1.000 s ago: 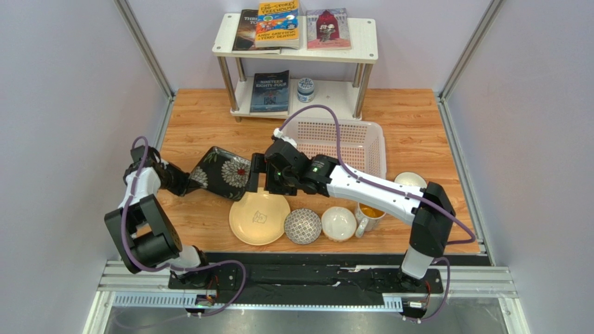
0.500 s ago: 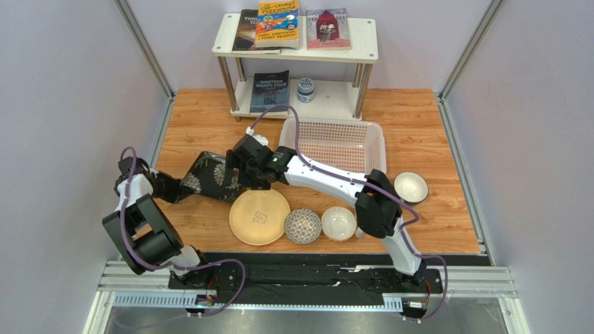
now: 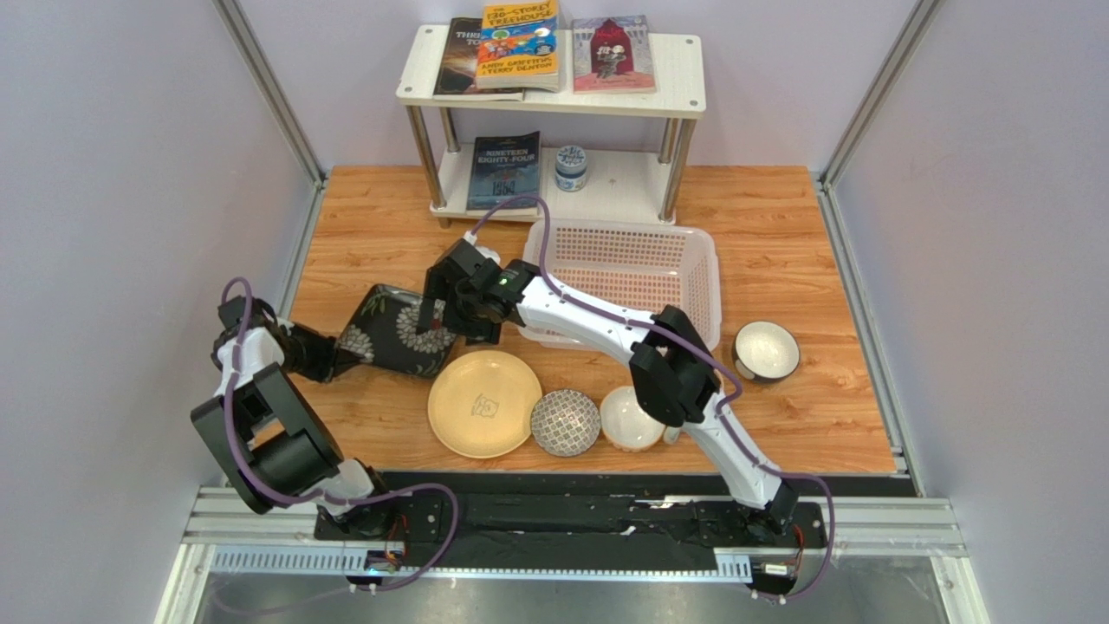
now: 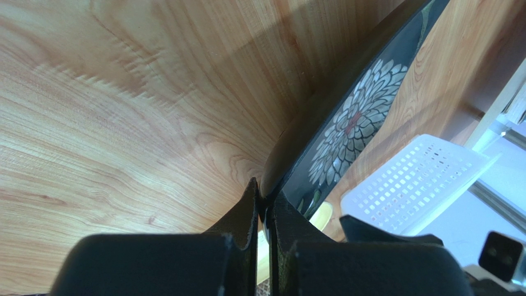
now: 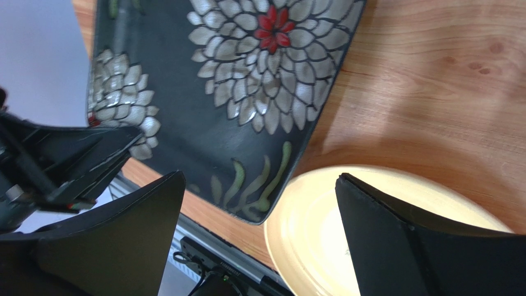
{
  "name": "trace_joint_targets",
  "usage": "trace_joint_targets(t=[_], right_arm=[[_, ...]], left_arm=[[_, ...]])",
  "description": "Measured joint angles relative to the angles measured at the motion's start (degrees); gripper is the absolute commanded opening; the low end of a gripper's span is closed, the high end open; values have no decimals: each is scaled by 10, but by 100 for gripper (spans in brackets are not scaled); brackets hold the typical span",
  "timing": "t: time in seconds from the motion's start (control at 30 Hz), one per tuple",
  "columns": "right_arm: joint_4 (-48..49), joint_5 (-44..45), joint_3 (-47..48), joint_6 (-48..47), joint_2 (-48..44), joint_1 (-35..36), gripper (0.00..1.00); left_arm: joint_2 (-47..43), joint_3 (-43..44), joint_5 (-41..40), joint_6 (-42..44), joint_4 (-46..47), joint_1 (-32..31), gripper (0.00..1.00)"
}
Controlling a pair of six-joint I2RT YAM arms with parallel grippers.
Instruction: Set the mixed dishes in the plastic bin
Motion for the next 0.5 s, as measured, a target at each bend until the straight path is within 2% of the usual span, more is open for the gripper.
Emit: trace_joint_targets(t=[0.5], right_arm=[[11,-39,10,73,47,-3,94]], left_arm=[[-20,-9,-10,0,-2,0,0]])
